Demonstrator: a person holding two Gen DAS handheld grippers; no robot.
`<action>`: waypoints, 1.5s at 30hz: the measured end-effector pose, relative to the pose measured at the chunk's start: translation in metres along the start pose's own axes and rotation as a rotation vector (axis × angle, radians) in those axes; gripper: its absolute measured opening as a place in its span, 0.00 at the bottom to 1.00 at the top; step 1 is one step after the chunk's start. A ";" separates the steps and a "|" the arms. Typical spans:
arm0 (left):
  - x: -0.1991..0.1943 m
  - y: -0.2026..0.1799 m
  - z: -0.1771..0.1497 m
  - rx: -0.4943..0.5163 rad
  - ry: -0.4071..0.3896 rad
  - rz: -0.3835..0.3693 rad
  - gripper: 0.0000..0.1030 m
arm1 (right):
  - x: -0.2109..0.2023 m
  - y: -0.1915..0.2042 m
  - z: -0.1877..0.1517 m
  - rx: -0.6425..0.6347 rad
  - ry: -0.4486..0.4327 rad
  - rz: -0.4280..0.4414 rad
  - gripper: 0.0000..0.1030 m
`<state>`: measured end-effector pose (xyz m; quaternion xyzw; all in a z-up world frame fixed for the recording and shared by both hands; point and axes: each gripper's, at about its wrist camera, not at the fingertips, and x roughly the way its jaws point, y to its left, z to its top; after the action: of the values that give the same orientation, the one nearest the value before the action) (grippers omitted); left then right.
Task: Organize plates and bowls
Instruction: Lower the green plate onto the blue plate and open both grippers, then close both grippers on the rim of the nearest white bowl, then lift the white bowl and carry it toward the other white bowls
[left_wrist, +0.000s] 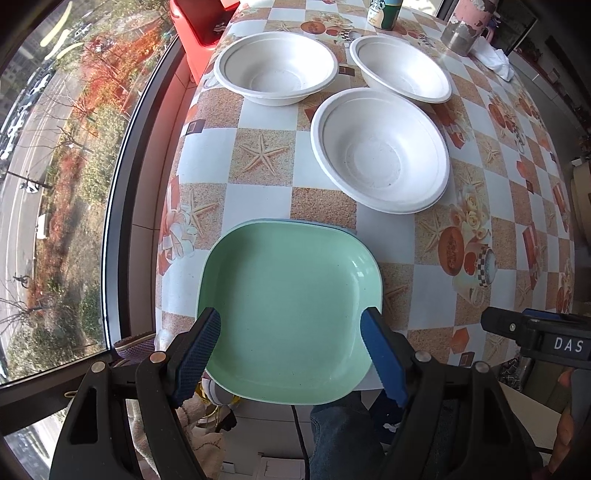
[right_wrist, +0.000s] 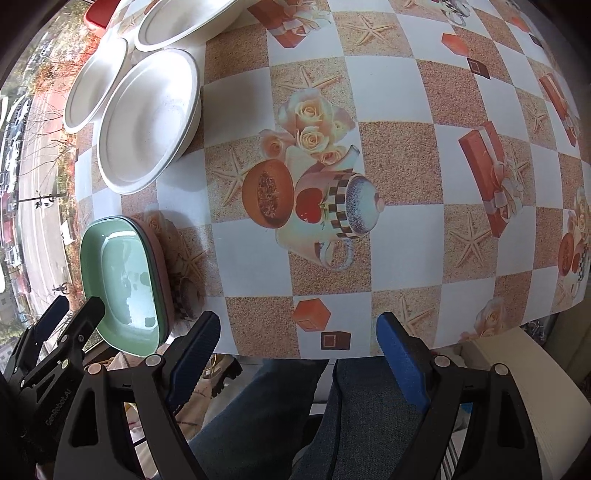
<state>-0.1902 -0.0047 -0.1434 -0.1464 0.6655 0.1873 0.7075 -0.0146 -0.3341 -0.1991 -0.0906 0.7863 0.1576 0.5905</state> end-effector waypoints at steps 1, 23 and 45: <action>0.000 0.001 0.003 -0.013 0.001 -0.001 0.79 | -0.001 0.000 0.004 -0.006 0.003 -0.002 0.85; 0.050 0.001 0.124 -0.230 0.056 0.056 0.79 | -0.019 0.061 0.140 -0.207 -0.098 0.006 0.85; 0.077 -0.080 0.108 -0.066 0.147 0.014 0.23 | 0.022 0.073 0.144 -0.234 0.025 0.091 0.13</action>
<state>-0.0545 -0.0215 -0.2162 -0.1780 0.7100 0.2030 0.6504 0.0845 -0.2137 -0.2463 -0.1250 0.7730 0.2735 0.5585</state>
